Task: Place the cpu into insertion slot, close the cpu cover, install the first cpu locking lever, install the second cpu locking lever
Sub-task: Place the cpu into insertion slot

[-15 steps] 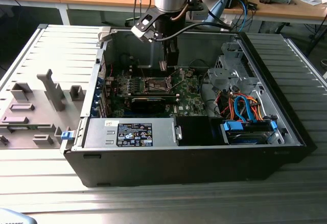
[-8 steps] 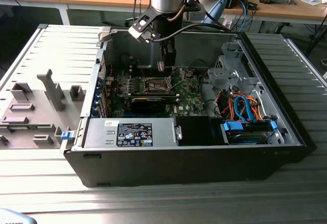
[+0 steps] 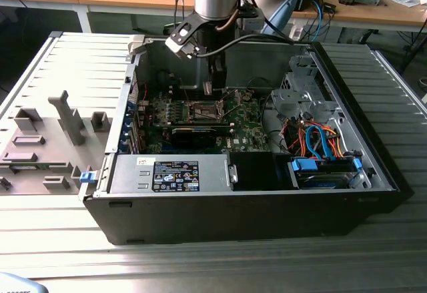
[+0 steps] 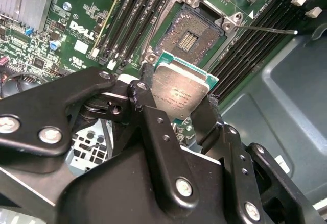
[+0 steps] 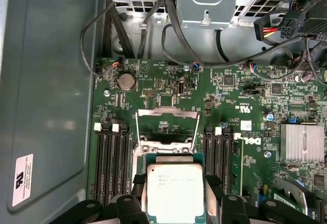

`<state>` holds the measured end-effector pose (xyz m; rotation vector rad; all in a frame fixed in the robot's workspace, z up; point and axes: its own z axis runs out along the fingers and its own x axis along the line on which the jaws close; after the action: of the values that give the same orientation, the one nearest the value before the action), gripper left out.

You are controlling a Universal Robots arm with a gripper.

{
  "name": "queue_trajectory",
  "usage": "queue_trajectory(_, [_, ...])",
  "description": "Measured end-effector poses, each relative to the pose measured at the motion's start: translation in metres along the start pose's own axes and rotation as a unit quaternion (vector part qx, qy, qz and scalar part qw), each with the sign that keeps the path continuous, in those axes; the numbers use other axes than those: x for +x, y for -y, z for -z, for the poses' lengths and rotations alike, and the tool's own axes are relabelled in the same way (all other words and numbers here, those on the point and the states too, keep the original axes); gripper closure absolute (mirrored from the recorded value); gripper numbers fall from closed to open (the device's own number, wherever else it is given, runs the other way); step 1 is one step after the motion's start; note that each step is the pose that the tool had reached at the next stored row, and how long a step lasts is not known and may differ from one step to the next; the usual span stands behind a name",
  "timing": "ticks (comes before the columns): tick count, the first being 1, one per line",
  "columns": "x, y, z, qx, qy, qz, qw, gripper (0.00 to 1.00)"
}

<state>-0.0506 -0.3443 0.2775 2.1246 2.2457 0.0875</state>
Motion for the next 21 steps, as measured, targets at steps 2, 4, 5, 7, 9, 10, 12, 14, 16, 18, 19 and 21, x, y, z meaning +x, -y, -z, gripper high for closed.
queue_trajectory(2, [0.0003, 0.0007, -0.0010, 0.0000, 0.0000, 0.000, 1.00000, 0.46])
queue_trajectory(4, [0.0004, 0.0012, -0.0016, 0.0000, 0.0000, 0.000, 1.00000, 0.46])
queue_trajectory(5, [0.0005, 0.0014, -0.0019, 0.0000, 0.0000, 0.000, 1.00000, 0.46])
queue_trajectory(7, [0.0007, 0.0018, -0.0025, 0.0000, 0.0000, 0.000, 1.00000, 0.46])
queue_trajectory(9, [0.0009, 0.0022, -0.0032, 0.0000, 0.0000, 0.000, 1.00000, 0.46])
queue_trajectory(10, [0.0010, 0.0024, -0.0035, 0.0000, 0.0000, 0.000, 1.00000, 0.46])
queue_trajectory(12, [0.0013, 0.0029, -0.0042, 0.0000, 0.0000, 0.000, 1.00000, 0.46])
queue_trajectory(14, [0.0015, 0.0032, -0.0049, 0.0000, 0.0000, 0.000, 1.00000, 0.46])
queue_trajectory(16, [0.0016, 0.0035, -0.0054, 0.0000, 0.0000, 0.000, 1.00000, 0.46])
queue_trajectory(18, [0.0018, 0.0039, -0.0060, 0.0000, 0.0000, 0.000, 1.00000, 0.46])
queue_trajectory(19, [0.0019, 0.0041, -0.0064, 0.0000, 0.0000, 0.000, 1.00000, 0.46])
queue_trajectory(21, [0.0020, 0.0043, -0.0069, 0.0000, 0.0000, 0.000, 1.00000, 0.46])
